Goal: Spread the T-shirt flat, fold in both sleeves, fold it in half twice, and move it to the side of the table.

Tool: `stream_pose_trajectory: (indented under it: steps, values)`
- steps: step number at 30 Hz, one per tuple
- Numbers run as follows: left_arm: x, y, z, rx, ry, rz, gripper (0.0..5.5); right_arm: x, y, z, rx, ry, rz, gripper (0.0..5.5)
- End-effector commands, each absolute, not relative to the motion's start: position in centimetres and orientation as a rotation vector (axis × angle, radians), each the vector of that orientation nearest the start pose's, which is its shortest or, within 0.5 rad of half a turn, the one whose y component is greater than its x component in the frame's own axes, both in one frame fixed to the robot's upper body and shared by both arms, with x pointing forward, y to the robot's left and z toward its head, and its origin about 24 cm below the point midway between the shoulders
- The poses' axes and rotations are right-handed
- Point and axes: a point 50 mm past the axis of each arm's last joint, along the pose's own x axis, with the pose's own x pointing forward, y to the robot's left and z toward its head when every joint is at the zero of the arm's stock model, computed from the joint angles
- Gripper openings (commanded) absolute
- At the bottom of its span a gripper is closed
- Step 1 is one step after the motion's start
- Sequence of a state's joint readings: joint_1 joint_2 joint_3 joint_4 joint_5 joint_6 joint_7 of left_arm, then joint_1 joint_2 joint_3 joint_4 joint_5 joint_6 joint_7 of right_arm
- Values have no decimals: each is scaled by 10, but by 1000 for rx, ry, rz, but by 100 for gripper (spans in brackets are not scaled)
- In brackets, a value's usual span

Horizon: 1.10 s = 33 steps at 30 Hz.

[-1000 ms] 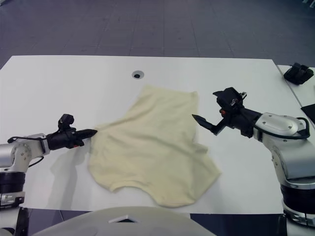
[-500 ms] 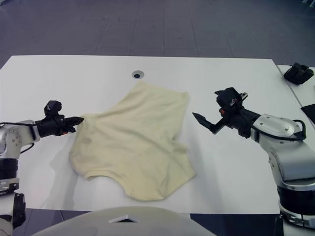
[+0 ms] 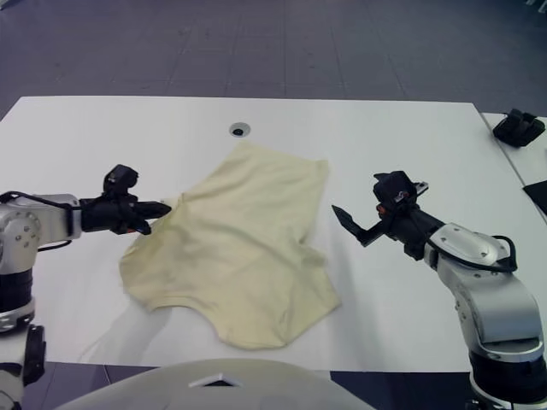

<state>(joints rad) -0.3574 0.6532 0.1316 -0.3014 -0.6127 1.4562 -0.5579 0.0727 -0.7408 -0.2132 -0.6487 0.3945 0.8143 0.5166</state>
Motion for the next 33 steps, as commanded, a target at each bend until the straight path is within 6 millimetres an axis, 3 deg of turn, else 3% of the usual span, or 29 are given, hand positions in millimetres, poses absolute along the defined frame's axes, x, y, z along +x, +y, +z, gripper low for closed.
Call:
stream_pose_trajectory:
  steps: [1,6,8,11,14,17,19,21,24,28,33]
  values:
    - [250,194,123,-96,827,-622,4,213,-223,144,-374,318,519,540]
    - [249,178,105,-129,876,-593,4,214,-222,143,-377,317,524,540]
    - [250,170,103,-132,862,-589,29,215,-221,144,-380,314,531,540]
    - [248,165,107,-173,839,-612,85,219,-220,144,-383,312,550,540]
    - [252,168,123,-255,764,-673,133,218,-220,143,-372,328,555,540]
    - [268,185,164,-341,562,-685,188,210,-224,141,-290,385,557,540]
    - [282,217,183,-332,456,-540,222,194,-229,137,-161,476,591,540]
    - [286,251,189,-324,406,-369,259,175,-233,132,-19,590,646,540]
    - [280,283,176,-326,409,-194,308,151,-237,125,167,753,719,540]
    - [268,279,151,-337,455,-132,386,143,-235,115,243,884,751,540]
    - [266,271,149,-324,452,-132,470,130,-234,90,286,1023,720,540]
